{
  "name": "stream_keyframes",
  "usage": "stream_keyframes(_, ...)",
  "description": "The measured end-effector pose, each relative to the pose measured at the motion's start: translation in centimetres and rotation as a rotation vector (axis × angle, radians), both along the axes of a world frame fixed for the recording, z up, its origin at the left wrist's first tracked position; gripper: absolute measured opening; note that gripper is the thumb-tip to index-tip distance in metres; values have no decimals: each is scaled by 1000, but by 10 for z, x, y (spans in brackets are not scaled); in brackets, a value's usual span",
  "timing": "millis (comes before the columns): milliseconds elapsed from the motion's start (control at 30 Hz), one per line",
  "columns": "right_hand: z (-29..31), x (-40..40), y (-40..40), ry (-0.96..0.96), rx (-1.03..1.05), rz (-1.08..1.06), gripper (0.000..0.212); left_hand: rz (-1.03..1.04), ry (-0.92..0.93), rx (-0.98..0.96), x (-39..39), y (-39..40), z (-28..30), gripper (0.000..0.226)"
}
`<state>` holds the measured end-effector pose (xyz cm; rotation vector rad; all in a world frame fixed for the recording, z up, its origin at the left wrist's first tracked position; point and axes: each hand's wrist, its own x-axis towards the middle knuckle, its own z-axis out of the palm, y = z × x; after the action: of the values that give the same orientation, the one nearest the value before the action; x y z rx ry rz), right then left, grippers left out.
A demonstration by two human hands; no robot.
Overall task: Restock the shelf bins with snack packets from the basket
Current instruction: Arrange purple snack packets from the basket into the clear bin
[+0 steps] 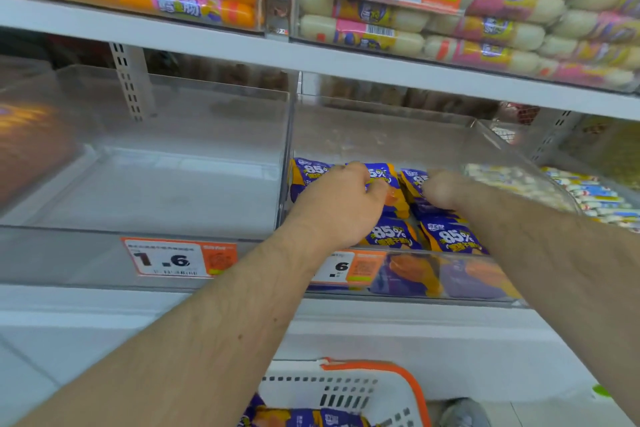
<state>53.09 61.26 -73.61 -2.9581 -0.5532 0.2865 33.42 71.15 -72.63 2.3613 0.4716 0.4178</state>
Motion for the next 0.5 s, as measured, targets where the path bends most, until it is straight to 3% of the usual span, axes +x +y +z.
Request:
stream_keyframes(133,17,-38,-4,-61,132,-9,25,-4,-220,221,-13,-11,3,25)
stream_keyframes(200,21,-68,-7,-163,390,-12,20,-10,-378,220,-25,-17,4,21)
stream_keyframes(333,20,-154,-21,-587,898,108,18,-2,-605,142,-65,-34,-6,22)
stream_keyframes(433,-6,-217,-27,-404,1210,80,12,10,-505,51,-108,-47,-41,28)
stream_keyframes(500,-38,-246,-29,-248,1228,11,14,27,-381,10,-135,-52,-76,29)
